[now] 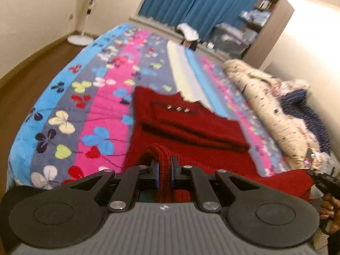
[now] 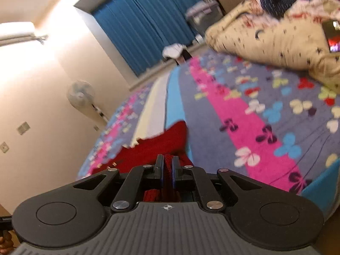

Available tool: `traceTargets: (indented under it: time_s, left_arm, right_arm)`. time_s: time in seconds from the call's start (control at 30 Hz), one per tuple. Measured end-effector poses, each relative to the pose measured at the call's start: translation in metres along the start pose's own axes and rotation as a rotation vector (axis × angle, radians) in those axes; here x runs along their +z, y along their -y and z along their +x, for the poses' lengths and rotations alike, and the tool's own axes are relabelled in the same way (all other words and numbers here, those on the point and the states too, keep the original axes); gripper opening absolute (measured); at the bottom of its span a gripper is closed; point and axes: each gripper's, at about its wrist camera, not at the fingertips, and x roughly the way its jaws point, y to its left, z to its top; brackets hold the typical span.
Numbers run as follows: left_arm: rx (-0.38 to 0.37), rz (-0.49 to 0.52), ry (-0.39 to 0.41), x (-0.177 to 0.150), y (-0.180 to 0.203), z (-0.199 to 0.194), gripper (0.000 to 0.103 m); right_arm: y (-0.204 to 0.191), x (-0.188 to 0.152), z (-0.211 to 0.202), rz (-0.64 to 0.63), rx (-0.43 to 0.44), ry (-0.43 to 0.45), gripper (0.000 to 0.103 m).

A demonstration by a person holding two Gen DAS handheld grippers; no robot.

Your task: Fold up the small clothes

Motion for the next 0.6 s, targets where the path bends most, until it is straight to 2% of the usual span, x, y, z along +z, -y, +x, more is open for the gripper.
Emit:
traceTargets:
  time_s: [0.1,0.2,0.3,0.37,0.4,0.47,0.5,0.57,0.6]
  left_arm:
    - [0.016,0.003,-0.008,0.017,-0.011,0.034,0.010]
    - [0.019,0.007,0.030,0.049,-0.024,0.070,0.010]
    - [0.010,0.001,0.057,0.084,-0.034,0.115,0.010]
    - [0.026,0.007,0.052,0.103,-0.044,0.158,0.011]
    - [0.032,0.005,0.032,0.109,-0.050,0.180,0.011]
    - [0.071,-0.031,-0.030,0.113,-0.067,0.222,0.016]
    - [0.056,-0.068,-0.051,0.109,-0.079,0.235,0.017]
    - [-0.003,-0.137,-0.027,0.096,-0.097,0.237,0.021]
    - [-0.003,-0.161,-0.040,0.094,-0.101,0.235,0.023]
  right_arm:
    - [0.001,0.006,0.030,-0.014,-0.012,-0.013,0.006]
    - [0.002,0.028,0.065,-0.021,-0.009,-0.003,0.006]
    - [-0.003,0.059,0.120,-0.051,-0.012,-0.002,0.006]
    - [-0.008,0.079,0.171,-0.075,-0.044,-0.013,0.006]
    - [-0.008,0.085,0.193,-0.086,-0.065,-0.023,0.007]
    - [0.000,0.089,0.248,-0.103,-0.195,-0.067,0.007]
    - [0.007,0.087,0.267,-0.109,-0.247,-0.102,0.010]
    - [0.026,0.076,0.292,-0.111,-0.318,-0.156,0.010]
    - [0.036,0.068,0.291,-0.101,-0.335,-0.147,0.010]
